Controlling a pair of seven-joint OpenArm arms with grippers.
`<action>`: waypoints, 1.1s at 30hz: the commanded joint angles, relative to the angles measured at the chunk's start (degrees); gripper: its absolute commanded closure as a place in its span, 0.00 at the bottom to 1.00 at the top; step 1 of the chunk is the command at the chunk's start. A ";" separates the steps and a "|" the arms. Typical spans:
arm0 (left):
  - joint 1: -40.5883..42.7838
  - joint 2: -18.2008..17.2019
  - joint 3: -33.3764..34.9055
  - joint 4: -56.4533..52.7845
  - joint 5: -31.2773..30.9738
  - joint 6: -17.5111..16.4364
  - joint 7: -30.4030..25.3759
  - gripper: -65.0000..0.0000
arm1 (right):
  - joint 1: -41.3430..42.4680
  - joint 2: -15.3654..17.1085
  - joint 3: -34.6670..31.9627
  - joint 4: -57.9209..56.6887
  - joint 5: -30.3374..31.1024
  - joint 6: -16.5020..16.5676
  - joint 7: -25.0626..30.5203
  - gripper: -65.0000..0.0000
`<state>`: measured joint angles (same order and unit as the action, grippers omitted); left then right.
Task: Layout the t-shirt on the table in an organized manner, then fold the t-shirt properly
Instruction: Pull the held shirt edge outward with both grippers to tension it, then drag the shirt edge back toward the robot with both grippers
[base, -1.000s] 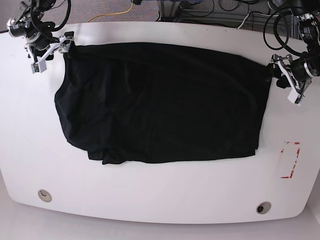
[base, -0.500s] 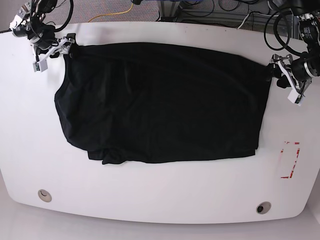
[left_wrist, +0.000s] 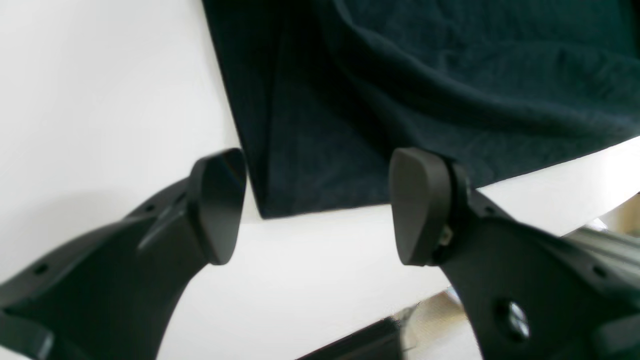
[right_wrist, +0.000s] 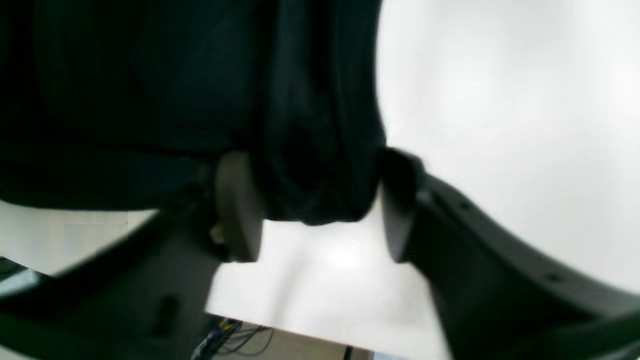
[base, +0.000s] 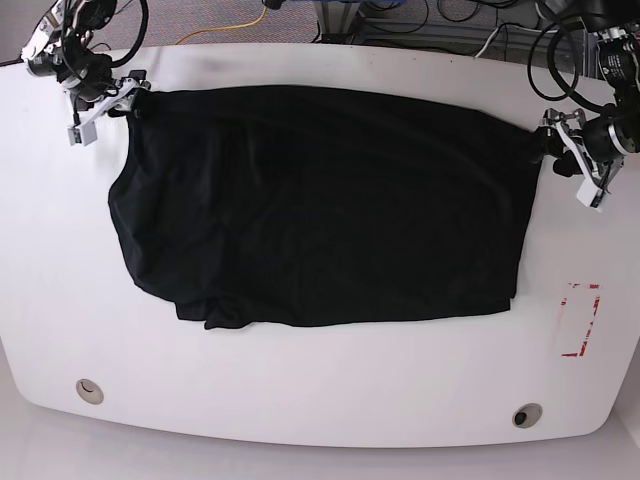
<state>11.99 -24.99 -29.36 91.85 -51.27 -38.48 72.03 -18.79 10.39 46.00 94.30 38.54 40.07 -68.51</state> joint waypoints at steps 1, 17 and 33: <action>-1.13 -1.07 -0.48 -2.75 -0.73 -0.16 -1.83 0.34 | -0.07 0.82 -2.53 0.42 -0.35 -0.07 -0.37 0.70; -6.49 1.48 -0.13 -12.16 -0.47 -0.25 -2.62 0.34 | -0.07 0.64 -5.34 0.42 -0.43 -0.07 -0.37 0.89; -6.14 1.65 1.63 -14.54 5.60 0.28 -2.36 0.34 | -0.07 0.64 -5.34 0.60 -0.08 -0.07 -0.37 0.89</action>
<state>5.69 -22.37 -27.57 76.93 -47.70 -38.46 68.97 -18.79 10.39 40.49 94.32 38.89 40.05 -68.14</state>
